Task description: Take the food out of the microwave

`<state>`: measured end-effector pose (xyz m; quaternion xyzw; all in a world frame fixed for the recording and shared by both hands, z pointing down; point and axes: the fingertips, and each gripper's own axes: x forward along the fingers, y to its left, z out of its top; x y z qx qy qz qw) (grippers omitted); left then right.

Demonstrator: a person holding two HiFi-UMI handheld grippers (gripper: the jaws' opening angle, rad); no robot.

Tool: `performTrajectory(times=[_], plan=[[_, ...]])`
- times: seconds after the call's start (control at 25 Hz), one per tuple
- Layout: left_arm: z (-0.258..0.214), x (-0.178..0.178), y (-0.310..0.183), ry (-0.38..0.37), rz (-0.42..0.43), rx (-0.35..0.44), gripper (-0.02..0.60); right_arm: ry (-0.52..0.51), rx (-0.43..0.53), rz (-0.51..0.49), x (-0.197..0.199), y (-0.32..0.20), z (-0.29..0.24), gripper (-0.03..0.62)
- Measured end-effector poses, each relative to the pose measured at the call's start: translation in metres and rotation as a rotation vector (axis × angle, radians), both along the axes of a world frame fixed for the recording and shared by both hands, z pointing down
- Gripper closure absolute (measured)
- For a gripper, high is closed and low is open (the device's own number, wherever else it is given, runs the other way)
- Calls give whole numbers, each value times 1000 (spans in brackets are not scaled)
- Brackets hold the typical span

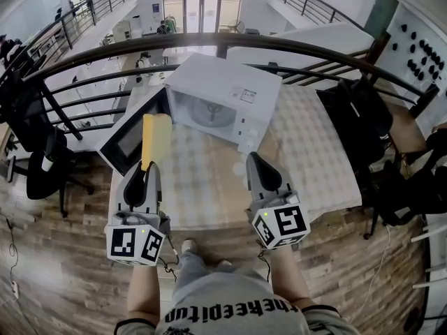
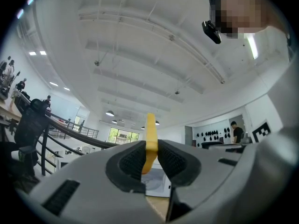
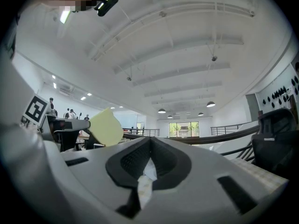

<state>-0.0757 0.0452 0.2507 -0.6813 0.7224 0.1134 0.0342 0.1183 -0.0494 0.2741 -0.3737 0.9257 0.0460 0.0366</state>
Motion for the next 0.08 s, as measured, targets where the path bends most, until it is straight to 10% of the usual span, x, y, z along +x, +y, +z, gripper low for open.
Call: performTrajectory(times=[0.08], plan=[[1,0,-1,3,3,2,511,0,0,-1,0,-1,0,589]])
